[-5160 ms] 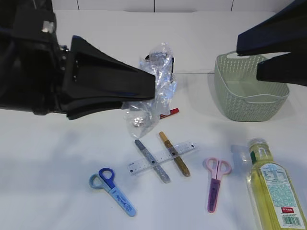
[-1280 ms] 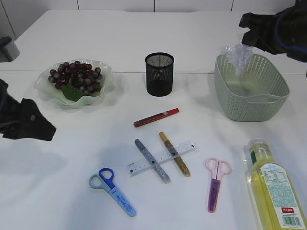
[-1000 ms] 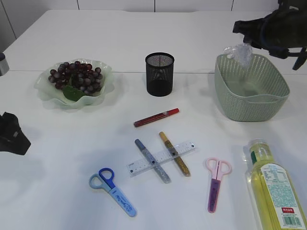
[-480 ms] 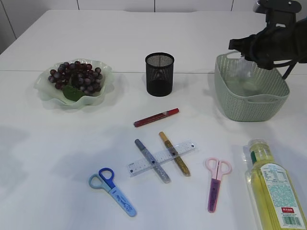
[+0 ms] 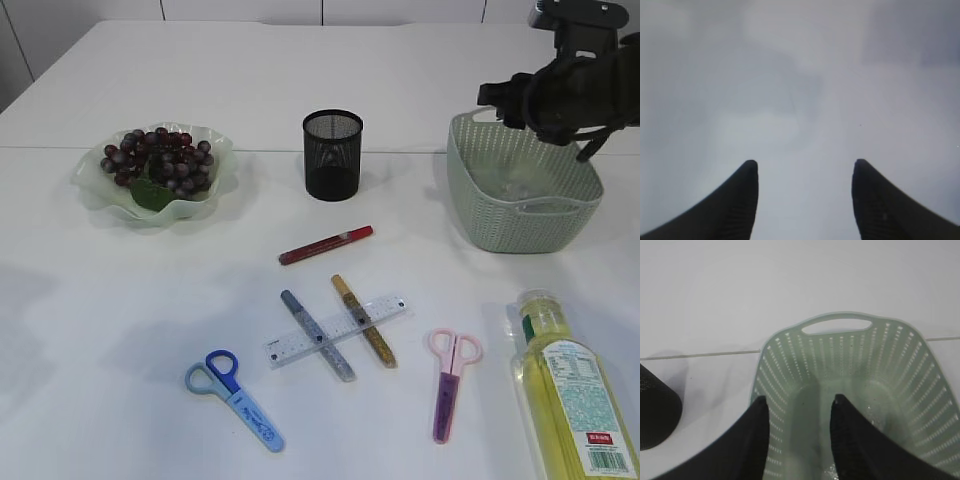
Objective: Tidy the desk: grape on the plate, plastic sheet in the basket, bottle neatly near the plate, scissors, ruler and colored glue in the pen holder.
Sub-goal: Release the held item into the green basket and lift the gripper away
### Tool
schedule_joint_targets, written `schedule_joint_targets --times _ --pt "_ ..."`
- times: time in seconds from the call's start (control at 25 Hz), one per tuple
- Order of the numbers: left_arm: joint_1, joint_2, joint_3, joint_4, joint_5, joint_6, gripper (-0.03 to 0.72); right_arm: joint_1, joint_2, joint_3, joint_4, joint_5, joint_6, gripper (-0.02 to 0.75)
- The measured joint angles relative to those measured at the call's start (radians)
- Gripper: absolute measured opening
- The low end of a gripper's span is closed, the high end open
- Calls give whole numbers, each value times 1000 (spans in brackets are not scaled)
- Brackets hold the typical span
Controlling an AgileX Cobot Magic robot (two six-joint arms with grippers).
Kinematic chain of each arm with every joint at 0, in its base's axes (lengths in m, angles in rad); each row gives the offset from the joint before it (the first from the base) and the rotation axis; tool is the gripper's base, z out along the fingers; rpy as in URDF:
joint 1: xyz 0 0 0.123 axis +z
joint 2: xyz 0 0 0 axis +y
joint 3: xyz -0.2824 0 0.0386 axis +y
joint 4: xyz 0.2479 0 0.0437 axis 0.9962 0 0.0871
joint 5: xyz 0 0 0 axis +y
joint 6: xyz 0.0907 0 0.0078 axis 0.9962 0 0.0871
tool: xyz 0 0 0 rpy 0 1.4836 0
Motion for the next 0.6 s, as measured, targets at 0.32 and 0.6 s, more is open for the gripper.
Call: schedule_joint_targets --times 0.32,0.6 --pt "3 -2 -4 0 3 0 434 0 -80 0 194 -48 -256 337" --pt "3 -2 -4 0 5 0 434 0 -85 0 201 -30 -125 339"
